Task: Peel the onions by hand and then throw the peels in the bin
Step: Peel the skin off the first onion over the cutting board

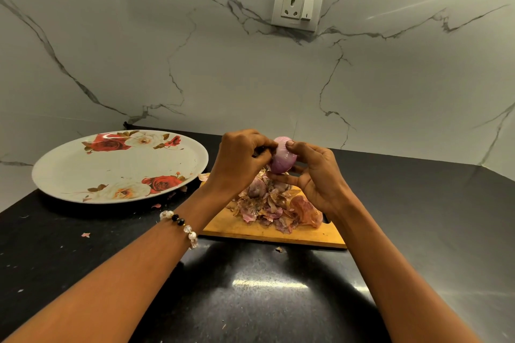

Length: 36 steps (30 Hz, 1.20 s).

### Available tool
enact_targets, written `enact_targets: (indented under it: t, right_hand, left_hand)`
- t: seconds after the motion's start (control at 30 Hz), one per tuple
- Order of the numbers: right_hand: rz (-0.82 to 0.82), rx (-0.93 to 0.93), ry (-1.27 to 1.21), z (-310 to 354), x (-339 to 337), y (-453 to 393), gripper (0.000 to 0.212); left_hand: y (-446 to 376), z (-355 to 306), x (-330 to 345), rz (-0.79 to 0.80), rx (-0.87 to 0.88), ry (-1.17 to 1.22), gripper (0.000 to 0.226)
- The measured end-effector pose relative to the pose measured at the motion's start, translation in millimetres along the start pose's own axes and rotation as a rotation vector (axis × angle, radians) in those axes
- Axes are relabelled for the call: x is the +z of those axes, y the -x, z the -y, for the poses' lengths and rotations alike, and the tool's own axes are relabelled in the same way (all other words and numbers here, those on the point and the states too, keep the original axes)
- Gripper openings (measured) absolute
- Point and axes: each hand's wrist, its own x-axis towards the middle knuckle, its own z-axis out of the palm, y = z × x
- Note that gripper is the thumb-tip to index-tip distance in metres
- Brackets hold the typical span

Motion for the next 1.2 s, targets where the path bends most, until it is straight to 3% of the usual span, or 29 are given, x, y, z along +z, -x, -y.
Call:
enact_targets:
  t: [0.17, 0.27, 0.37, 0.53, 0.67, 0.87, 0.97, 1.13, 1.2]
  right_hand:
    - [-0.005, 0.012, -0.040, 1, 1, 0, 0.014]
    - [-0.002, 0.010, -0.054, 2, 1, 0, 0.014]
    - [0.011, 0.001, -0.051, 3, -1, 0, 0.015]
    - [0.019, 0.021, -0.030, 1, 3, 2, 0.015]
    - [0.024, 0.024, -0.027, 1, 3, 2, 0.014]
    - [0.057, 0.010, 0.045, -2, 6, 3, 0.018]
    - [0.057, 0.010, 0.055, -3, 5, 2, 0.019]
    - [0.042, 0.014, 0.017, -1, 6, 3, 0.013]
    - [0.027, 0.004, 0.010, 1, 4, 3, 0.011]
  left_hand:
    - [-1, -4, -2, -0.087, -0.044, 0.074, 0.020]
    - [-1, -4, -3, -0.010, 0.006, 0.098, 0.030]
    - [-1, -1, -1, 0.081, 0.091, 0.013, 0.031]
    - [0, 4, -5, 0.035, 0.173, -0.037, 0.013]
    - [1, 4, -4, 0.050, 0.250, -0.122, 0.013]
    - [4, 2, 1, 0.085, 0.178, -0.222, 0.020]
    - [1, 4, 5, 0.084, 0.050, -0.126, 0.012]
    - [-5, 3, -3, 0.060, -0.524, 0.405, 0.022]
    - [-6, 4, -7, 0.042, -0.566, 0.488, 0.020]
